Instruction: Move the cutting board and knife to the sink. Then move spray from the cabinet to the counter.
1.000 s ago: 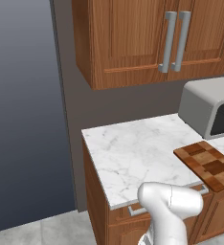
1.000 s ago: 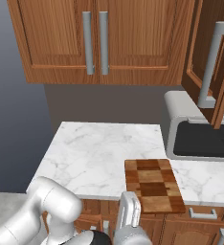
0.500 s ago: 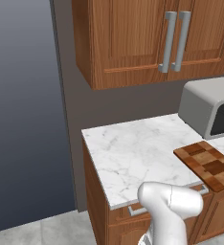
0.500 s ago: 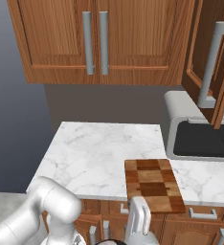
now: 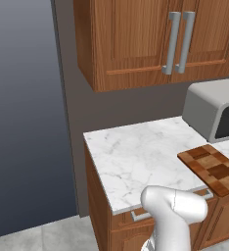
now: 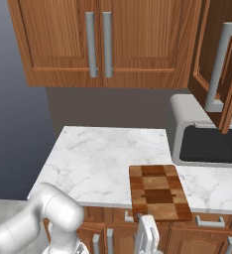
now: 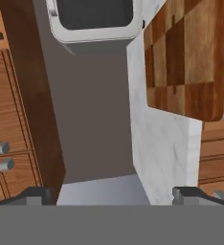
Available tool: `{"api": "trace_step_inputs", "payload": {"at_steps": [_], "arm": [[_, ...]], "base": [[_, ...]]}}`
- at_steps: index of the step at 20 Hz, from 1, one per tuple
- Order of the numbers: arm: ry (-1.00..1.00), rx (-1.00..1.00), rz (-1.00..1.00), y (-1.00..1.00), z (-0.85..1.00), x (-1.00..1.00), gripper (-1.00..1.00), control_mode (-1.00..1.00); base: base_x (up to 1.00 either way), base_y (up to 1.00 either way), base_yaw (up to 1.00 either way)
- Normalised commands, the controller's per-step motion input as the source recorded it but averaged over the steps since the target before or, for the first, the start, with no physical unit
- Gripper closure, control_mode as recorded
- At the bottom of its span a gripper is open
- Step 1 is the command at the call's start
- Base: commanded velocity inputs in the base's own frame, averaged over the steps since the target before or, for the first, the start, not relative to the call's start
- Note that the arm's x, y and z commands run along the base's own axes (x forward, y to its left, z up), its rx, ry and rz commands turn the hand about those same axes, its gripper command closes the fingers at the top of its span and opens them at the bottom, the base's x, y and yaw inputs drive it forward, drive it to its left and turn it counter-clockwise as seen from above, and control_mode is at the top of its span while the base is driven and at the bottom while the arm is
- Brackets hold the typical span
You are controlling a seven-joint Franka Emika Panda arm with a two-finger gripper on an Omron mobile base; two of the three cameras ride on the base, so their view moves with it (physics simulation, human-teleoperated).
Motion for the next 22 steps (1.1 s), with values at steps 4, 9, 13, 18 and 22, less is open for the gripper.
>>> {"api": "trace_step_inputs", "payload": {"at_steps": [4, 9, 13, 18, 22], "arm": [[-0.05, 0.00, 0.00, -0.13, -0.20, 0.22, -1.00, -1.00], [-0.01, 0.00, 0.00, -0.16, -0.21, 0.28, -1.00, -1.00], [0.00, 0.00, 0.00, -0.24, -0.25, 0.25, -1.00, -1.00], [0.00, 0.00, 0.00, -0.29, -0.24, 0.24, -1.00, -1.00], [0.00, 0.00, 0.00, -0.29, -0.25, 0.24, -1.00, -1.00]], "base": [[0.00, 0.00, 0.00], [0.00, 0.00, 0.00], [0.00, 0.00, 0.00], [0.00, 0.00, 0.00], [0.00, 0.00, 0.00]]}}
